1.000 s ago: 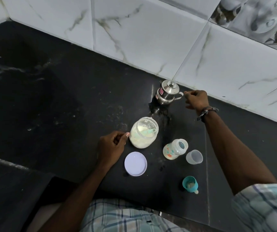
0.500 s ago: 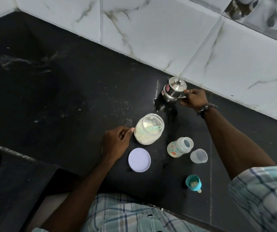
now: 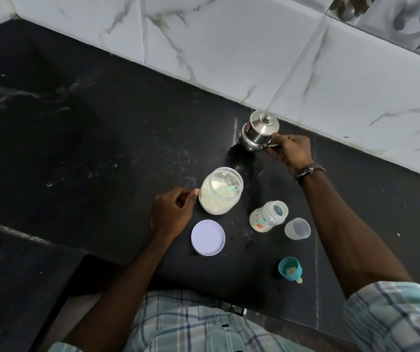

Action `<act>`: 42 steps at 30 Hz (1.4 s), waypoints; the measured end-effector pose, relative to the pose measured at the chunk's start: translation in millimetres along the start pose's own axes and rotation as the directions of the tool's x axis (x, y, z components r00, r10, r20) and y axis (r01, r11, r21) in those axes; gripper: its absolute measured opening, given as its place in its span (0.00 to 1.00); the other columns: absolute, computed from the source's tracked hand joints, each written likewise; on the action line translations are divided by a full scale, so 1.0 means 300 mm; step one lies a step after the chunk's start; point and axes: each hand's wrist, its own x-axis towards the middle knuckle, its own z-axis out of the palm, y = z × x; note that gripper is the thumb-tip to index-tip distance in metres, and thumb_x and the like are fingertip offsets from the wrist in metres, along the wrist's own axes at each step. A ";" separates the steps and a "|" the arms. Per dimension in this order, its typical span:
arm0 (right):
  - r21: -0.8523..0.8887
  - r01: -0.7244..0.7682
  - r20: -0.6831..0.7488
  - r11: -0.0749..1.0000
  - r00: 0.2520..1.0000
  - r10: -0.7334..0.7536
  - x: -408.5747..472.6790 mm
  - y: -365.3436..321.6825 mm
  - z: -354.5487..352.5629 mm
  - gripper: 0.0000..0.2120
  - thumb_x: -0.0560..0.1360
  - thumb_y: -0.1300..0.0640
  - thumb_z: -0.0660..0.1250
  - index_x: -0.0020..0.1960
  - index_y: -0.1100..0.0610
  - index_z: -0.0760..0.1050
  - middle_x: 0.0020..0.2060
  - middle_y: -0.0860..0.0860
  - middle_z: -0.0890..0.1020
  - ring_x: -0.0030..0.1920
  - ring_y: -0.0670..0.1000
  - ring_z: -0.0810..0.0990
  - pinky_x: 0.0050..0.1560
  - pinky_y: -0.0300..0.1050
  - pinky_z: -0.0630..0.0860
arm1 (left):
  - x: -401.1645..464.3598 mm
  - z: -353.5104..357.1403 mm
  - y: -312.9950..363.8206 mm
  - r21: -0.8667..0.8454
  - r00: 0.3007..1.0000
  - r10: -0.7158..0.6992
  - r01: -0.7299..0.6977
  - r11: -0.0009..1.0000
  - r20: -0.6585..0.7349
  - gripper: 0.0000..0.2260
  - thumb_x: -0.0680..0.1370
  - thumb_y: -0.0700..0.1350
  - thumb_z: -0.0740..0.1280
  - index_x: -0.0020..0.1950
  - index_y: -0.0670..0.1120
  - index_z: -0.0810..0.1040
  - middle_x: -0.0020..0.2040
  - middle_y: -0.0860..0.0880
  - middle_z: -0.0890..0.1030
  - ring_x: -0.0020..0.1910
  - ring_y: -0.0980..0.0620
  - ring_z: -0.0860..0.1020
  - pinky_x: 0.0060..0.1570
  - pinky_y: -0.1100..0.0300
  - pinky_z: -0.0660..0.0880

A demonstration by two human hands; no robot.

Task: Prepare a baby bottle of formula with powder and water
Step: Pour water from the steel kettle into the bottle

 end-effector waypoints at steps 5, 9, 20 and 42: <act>0.026 0.061 0.048 0.998 0.997 -0.062 -0.090 -0.071 -0.064 0.13 0.76 0.63 0.69 0.49 0.76 0.76 0.46 0.67 0.78 0.47 0.62 0.78 0.60 0.61 0.78 | -0.002 -0.009 0.010 0.011 0.999 0.046 -0.046 0.999 -0.003 0.11 0.77 0.51 0.73 0.41 0.44 0.84 0.32 0.51 0.83 0.32 0.53 0.81 0.36 0.51 0.78; 0.010 0.109 0.082 0.994 0.991 -0.109 -0.188 -0.118 -0.140 0.11 0.77 0.62 0.69 0.44 0.72 0.78 0.44 0.65 0.82 0.47 0.60 0.83 0.54 0.53 0.82 | -0.006 -0.013 0.006 0.006 0.997 0.071 -0.071 0.997 0.006 0.12 0.77 0.51 0.72 0.41 0.43 0.84 0.32 0.49 0.82 0.30 0.52 0.80 0.34 0.50 0.78; -0.143 0.142 0.133 0.979 0.983 -0.123 -0.437 -0.102 -0.440 0.12 0.76 0.61 0.69 0.34 0.58 0.80 0.40 0.61 0.86 0.46 0.60 0.85 0.47 0.46 0.84 | -0.003 -0.009 -0.012 0.020 0.998 0.049 -0.050 0.999 0.045 0.18 0.76 0.61 0.66 0.42 0.47 0.84 0.32 0.54 0.82 0.31 0.56 0.80 0.35 0.53 0.78; -0.432 0.183 0.114 0.883 0.982 -0.147 -0.584 -0.034 -0.581 0.07 0.74 0.58 0.74 0.39 0.61 0.82 0.38 0.62 0.85 0.40 0.56 0.82 0.51 0.66 0.80 | -0.230 0.161 0.355 -0.391 0.858 0.451 -0.338 0.856 0.245 0.33 0.70 0.48 0.79 0.69 0.37 0.72 0.65 0.45 0.77 0.65 0.48 0.76 0.61 0.56 0.75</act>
